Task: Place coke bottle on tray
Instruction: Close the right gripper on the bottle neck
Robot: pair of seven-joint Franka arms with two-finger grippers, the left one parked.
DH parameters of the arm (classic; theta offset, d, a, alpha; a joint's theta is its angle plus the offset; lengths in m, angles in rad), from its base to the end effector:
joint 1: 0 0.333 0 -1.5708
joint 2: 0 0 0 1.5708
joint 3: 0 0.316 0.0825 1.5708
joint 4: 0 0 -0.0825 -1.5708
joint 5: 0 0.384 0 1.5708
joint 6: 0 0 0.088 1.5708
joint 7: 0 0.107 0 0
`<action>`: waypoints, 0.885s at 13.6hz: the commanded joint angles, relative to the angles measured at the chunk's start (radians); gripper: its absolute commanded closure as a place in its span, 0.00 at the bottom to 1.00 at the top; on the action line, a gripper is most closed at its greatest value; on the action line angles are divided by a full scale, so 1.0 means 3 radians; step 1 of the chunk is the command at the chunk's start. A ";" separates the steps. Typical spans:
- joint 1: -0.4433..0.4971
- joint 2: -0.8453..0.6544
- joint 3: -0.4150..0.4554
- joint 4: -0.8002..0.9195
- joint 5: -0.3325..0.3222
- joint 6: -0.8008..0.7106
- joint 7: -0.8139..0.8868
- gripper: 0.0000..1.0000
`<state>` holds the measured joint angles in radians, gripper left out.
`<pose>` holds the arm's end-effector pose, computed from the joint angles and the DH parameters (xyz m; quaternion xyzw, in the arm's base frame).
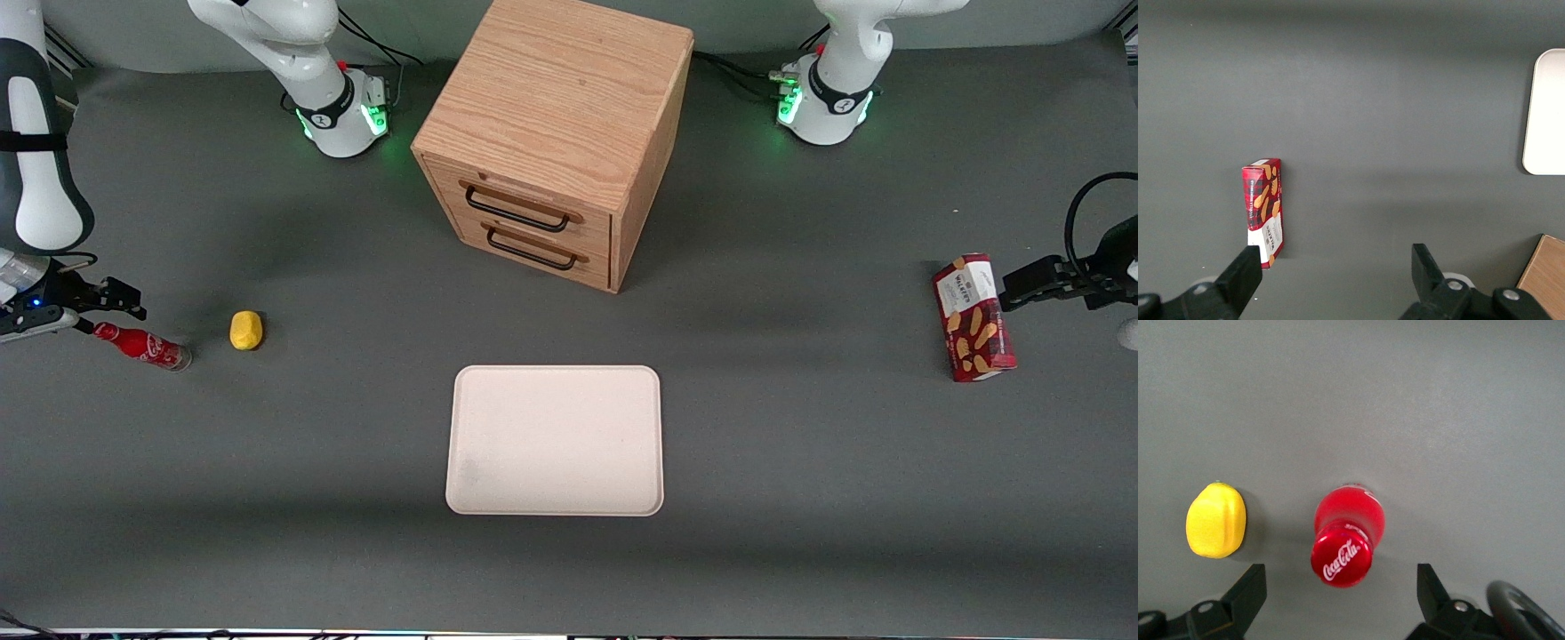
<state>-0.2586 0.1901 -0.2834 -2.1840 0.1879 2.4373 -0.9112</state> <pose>0.4821 -0.2879 0.3116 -0.9916 -0.1181 -0.0521 0.0032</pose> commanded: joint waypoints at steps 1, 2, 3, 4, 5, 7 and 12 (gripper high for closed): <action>0.0034 0.0026 -0.0017 0.0044 0.0115 0.0041 -0.0123 0.00; 0.0049 0.0016 -0.0016 0.0050 0.0115 0.0041 -0.0128 0.00; 0.0079 0.0016 -0.0016 0.0060 0.0115 0.0041 -0.0128 0.00; 0.0085 0.0016 -0.0016 0.0090 0.0115 0.0036 -0.0128 0.00; 0.0085 0.0016 -0.0016 0.0096 0.0115 0.0036 -0.0128 0.00; 0.0090 0.0016 -0.0011 0.0106 0.0110 0.0036 -0.0128 0.00; 0.0090 0.0026 -0.0006 0.0106 0.0110 0.0036 -0.0128 0.07</action>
<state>-0.2393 0.1901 -0.2801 -2.1605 0.1890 2.4397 -0.9153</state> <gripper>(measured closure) 0.004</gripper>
